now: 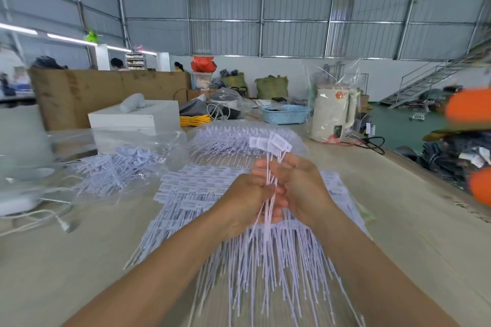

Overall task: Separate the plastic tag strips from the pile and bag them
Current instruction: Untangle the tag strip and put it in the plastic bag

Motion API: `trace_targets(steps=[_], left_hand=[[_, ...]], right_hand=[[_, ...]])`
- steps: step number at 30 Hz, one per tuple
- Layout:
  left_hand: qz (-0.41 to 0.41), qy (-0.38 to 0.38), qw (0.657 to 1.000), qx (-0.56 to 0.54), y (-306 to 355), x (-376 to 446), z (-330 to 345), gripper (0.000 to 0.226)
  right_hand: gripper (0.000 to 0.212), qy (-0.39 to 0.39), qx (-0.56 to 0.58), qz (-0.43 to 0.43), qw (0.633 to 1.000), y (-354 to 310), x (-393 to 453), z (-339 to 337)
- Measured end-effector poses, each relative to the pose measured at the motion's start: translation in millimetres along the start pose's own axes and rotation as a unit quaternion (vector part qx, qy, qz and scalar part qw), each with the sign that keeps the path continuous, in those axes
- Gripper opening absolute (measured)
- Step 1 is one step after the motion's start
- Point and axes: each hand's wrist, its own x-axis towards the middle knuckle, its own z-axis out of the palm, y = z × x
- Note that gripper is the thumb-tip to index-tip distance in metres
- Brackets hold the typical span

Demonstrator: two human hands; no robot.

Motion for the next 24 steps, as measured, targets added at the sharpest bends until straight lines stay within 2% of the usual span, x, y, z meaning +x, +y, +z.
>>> trace_targets(steps=[3, 8, 11, 12, 14, 16, 21, 24], left_hand=[[0.015, 0.038, 0.999, -0.012, -4.8, -2.0, -12.5, 0.026], [0.051, 0.065, 0.996, 0.041, -10.6, -14.2, -44.8, 0.025], [0.074, 0.091, 0.992, 0.054, -10.4, -23.5, -73.8, 0.025], [0.076, 0.108, 0.989, 0.063, -10.3, -26.7, -84.8, 0.025], [0.067, 0.154, 0.982, 0.083, -9.6, -32.1, -109.6, 0.024], [0.052, 0.199, 0.974, 0.099, -7.4, -36.3, -137.8, 0.024], [0.004, 0.284, 0.95, 0.132, -0.2, -37.4, -210.0, 0.023], [-0.031, 0.344, 0.922, 0.177, 1.8, -19.9, -254.4, 0.024]], right_hand=[[0.014, -0.001, -0.01, -0.01, 1.0, 10.9, 1.2, 13.0], [0.005, -0.033, 0.005, 0.002, 0.999, 21.2, 0.5, 38.3], [0.007, -0.064, -0.021, 0.002, 0.998, 27.5, 2.6, 61.0], [0.017, -0.068, -0.025, 0.008, 0.997, 30.3, 4.2, 69.7], [0.043, -0.086, -0.035, 0.031, 0.995, 35.9, 8.6, 88.8], [0.053, -0.118, -0.062, 0.051, 0.99, 42.5, 12.5, 108.0], [0.054, -0.182, -0.1, 0.116, 0.971, 59.8, 21.2, 150.1], [0.042, -0.208, -0.158, 0.103, 0.96, 68.1, 26.2, 161.3]])
